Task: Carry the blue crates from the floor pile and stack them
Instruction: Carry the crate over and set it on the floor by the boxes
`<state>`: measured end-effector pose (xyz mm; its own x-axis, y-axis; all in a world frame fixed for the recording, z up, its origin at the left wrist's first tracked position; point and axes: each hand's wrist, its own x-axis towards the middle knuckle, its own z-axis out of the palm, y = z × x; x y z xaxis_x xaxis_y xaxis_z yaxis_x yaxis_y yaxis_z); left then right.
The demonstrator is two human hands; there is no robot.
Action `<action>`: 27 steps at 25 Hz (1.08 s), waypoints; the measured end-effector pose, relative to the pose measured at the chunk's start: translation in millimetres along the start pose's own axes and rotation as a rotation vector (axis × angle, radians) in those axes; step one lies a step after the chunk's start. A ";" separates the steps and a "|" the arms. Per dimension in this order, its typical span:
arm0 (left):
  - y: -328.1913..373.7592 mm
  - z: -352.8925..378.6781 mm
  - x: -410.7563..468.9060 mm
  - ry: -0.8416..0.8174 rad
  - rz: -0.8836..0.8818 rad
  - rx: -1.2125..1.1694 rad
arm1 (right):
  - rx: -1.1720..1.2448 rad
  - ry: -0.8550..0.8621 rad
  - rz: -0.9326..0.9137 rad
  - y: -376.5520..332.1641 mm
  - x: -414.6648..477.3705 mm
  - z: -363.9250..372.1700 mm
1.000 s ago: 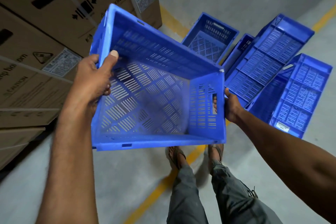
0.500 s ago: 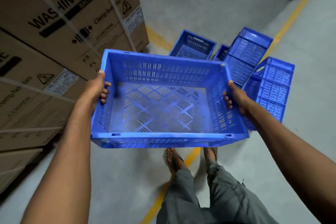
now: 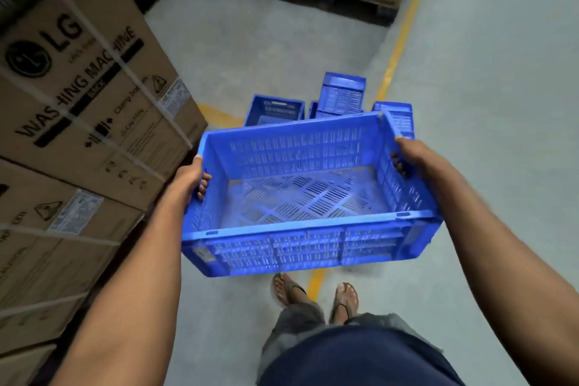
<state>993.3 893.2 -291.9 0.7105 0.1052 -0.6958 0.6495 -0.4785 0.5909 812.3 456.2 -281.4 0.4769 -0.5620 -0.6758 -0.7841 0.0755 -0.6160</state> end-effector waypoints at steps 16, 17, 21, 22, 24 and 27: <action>-63.6 183.0 -181.1 -0.061 0.782 0.267 | 0.165 1.012 -0.015 311.0 -266.3 -101.0; -66.9 193.4 -191.3 -0.087 0.826 0.271 | 0.194 1.049 0.006 328.4 -281.2 -102.1; -87.5 258.3 -260.7 -0.255 0.997 0.358 | 0.345 1.224 0.111 415.9 -357.7 -119.0; -91.0 276.2 -279.8 -0.309 1.035 0.373 | 0.379 1.254 0.130 436.9 -371.7 -125.6; -101.2 317.4 -327.7 -0.440 1.102 0.396 | 0.465 1.312 0.173 482.6 -399.7 -145.6; -120.8 384.0 -394.5 -0.544 1.166 0.464 | 0.618 1.389 0.272 548.7 -435.3 -180.7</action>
<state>530.5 574.7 -245.6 0.5132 -0.8578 -0.0276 -0.4735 -0.3098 0.8245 102.7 593.4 -252.1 -0.6562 -0.7464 -0.1113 -0.3349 0.4202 -0.8434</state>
